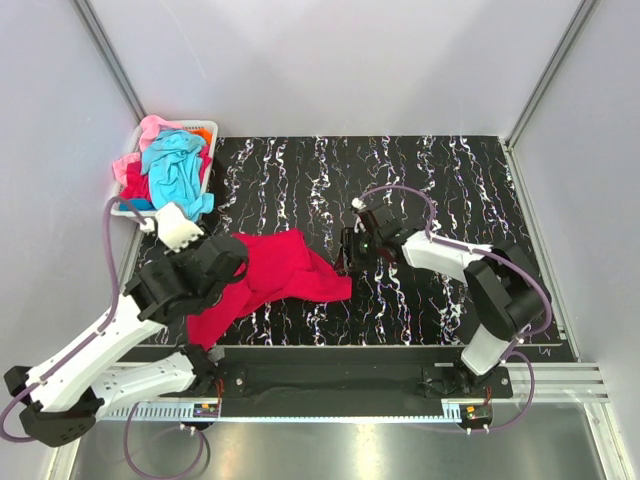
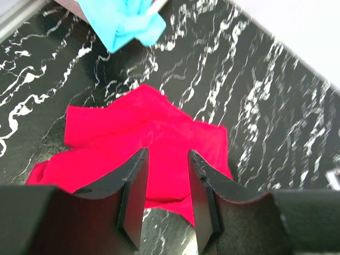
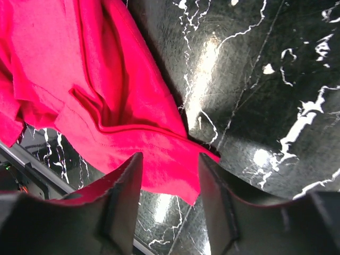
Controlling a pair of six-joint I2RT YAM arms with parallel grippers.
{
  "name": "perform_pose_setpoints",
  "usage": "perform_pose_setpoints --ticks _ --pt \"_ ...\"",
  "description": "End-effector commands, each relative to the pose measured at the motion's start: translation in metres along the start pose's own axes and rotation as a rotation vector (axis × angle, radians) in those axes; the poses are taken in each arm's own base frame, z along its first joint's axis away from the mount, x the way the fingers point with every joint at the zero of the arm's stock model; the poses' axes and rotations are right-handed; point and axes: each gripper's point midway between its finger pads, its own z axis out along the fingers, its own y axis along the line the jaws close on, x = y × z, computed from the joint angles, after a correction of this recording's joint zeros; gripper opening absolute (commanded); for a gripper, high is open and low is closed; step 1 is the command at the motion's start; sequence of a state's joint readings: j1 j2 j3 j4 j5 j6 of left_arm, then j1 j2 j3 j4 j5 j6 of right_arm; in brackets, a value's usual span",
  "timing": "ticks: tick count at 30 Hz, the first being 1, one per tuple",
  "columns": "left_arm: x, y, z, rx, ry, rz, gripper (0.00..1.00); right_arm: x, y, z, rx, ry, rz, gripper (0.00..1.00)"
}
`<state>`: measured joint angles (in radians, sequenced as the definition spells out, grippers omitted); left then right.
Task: Fold and stack the t-shirts
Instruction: Flatten the tshirt out
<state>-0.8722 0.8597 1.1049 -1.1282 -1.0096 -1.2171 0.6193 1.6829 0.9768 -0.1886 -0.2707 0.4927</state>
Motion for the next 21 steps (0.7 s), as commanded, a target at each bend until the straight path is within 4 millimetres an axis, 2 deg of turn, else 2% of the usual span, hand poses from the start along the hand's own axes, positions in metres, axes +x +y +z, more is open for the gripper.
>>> perform_pose_setpoints --ticks 1,5,11,16,18,19,21 --pt "0.002 -0.016 -0.006 0.061 0.051 -0.011 0.40 -0.021 0.014 0.002 -0.017 -0.062 -0.031 0.52" --pt "0.007 -0.014 -0.008 0.090 0.069 -0.039 0.41 -0.008 0.014 0.010 -0.012 -0.025 -0.026 0.51" --pt "0.004 -0.012 -0.009 0.106 0.057 -0.056 0.43 0.018 0.017 0.021 -0.004 0.043 -0.015 0.50" --pt "0.004 -0.013 -0.008 0.101 0.057 -0.043 0.43 0.035 0.015 0.025 0.047 0.078 -0.012 0.49" --pt "0.004 -0.013 -0.008 0.099 0.055 -0.042 0.43 0.041 0.011 0.025 0.072 0.093 -0.006 0.42" --pt "0.005 -0.013 -0.007 0.099 0.053 -0.039 0.43 0.042 0.012 0.024 0.077 0.094 0.001 0.25" --pt "0.004 -0.012 -0.007 0.099 0.051 -0.036 0.43 0.047 0.006 0.022 0.114 0.100 0.011 0.08"
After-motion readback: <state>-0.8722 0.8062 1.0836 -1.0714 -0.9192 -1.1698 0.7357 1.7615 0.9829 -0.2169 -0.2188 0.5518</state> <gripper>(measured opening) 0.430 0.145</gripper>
